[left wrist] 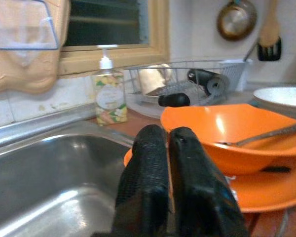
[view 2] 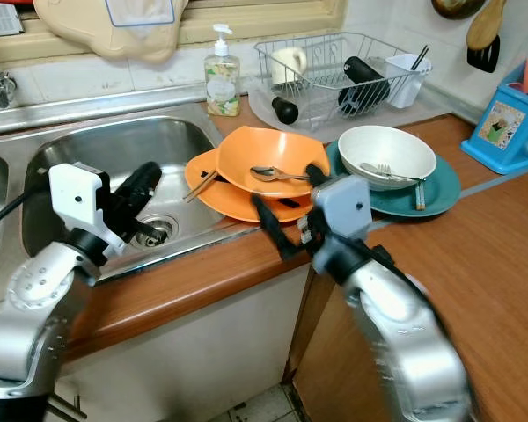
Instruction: Kitchen organization
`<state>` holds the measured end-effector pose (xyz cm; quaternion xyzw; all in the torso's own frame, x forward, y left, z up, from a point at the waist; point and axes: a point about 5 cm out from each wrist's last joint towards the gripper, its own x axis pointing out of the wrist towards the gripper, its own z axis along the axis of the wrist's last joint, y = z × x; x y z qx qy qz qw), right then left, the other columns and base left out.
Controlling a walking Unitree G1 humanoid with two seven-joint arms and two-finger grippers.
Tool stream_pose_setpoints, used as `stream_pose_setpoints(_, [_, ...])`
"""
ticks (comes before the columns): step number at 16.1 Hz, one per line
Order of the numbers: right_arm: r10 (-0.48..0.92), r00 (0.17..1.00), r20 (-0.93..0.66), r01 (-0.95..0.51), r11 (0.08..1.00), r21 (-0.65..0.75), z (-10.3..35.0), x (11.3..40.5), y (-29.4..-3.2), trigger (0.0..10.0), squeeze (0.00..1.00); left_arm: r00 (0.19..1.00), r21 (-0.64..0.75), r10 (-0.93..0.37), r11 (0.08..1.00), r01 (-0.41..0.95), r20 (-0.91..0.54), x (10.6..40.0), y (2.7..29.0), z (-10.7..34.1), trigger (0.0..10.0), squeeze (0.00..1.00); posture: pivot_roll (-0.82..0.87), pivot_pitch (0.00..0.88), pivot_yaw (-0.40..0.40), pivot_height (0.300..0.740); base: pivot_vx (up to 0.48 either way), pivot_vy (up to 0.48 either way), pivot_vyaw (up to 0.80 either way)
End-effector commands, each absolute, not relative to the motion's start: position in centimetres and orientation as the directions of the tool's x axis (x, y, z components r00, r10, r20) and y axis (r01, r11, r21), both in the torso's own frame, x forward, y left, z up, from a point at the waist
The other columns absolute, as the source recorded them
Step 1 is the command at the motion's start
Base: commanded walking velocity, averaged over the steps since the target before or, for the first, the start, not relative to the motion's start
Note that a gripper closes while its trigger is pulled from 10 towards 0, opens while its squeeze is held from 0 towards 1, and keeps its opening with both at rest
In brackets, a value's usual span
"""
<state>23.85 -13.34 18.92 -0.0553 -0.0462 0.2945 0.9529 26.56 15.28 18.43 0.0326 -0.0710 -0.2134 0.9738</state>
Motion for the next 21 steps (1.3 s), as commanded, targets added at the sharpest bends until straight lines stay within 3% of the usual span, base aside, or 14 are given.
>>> stream_pose_setpoints(1, [0.602,0.796,0.060,-0.591,0.795,-0.134,19.4,23.5,-13.6,10.0,1.00,0.874,0.100,-0.474,0.880,0.465,0.102,26.8,14.9,18.5,10.0,1.00,0.00,0.000,0.014,0.740,0.000,0.000,0.00])
stream_pose_setpoints(2, [0.625,0.779,0.050,-0.614,0.777,-0.139,19.6,23.3,-14.1,10.0,1.00,0.849,0.116,-0.524,0.850,0.514,0.071,26.7,14.7,18.4,10.0,0.89,0.00,0.000,0.016,0.740,0.000,0.000,0.00])
stream_pose_setpoints(3, [0.655,0.756,0.014,-0.644,0.747,-0.167,19.5,23.0,-14.4,10.0,1.00,0.826,0.124,-0.561,0.824,0.553,0.042,26.8,14.7,18.2,10.0,0.00,0.00,0.000,0.018,0.740,0.000,0.000,0.00])
stream_pose_setpoints(6, [0.710,0.698,-0.093,-0.712,0.674,-0.197,18.6,22.2,-14.6,10.0,1.00,0.783,0.148,-0.622,0.775,0.615,0.006,27.5,15.0,18.1,10.0,0.00,-0.01,0.000,0.034,0.740,0.000,0.000,0.00])
stream_pose_setpoints(7, [0.718,0.688,-0.109,-0.723,0.666,-0.184,18.2,22.0,-14.5,10.0,0.83,0.775,0.153,-0.632,0.765,0.626,-0.014,27.9,15.2,18.0,10.0,0.00,-0.01,0.000,0.041,0.740,0.000,0.000,0.00])
stream_pose_setpoints(8, [0.719,0.685,-0.120,-0.727,0.664,-0.174,17.9,21.9,-14.3,10.0,0.00,0.769,0.158,-0.639,0.757,0.634,-0.028,28.2,15.3,17.9,10.0,0.00,-0.01,0.000,0.047,0.740,0.000,0.000,0.00])
stream_pose_setpoints(11, [0.724,0.674,-0.146,-0.738,0.655,-0.162,17.2,21.7,-13.6,10.0,0.00,0.737,0.169,-0.671,0.719,0.674,-0.087,28.6,15.5,17.3,10.0,0.00,-0.02,0.000,0.055,0.740,0.000,0.000,0.00])
stream_pose_setpoints(12, [0.714,0.683,-0.157,-0.731,0.663,-0.164,16.8,21.8,-13.2,10.0,0.00,0.728,0.169,-0.676,0.709,0.685,-0.111,29.0,15.6,17.0,10.0,1.00,-0.02,0.000,0.059,0.740,0.000,0.000,0.00])
stream_pose_setpoints(17, [0.617,0.765,-0.182,-0.643,0.743,-0.187,15.6,22.8,-12.9,10.0,0.00,0.736,0.200,-0.666,0.709,0.676,-0.125,29.7,16.1,16.7,10.0,1.00,-0.03,0.000,0.061,0.740,0.000,0.000,0.00])
stream_pose_setpoints(21, [0.597,0.781,-0.182,-0.623,0.760,-0.184,15.3,23.0,-12.0,10.0,0.00,0.741,0.210,-0.656,0.712,0.670,-0.143,30.1,16.1,16.3,10.0,1.00,-0.03,0.000,0.058,0.740,0.000,0.000,0.00])
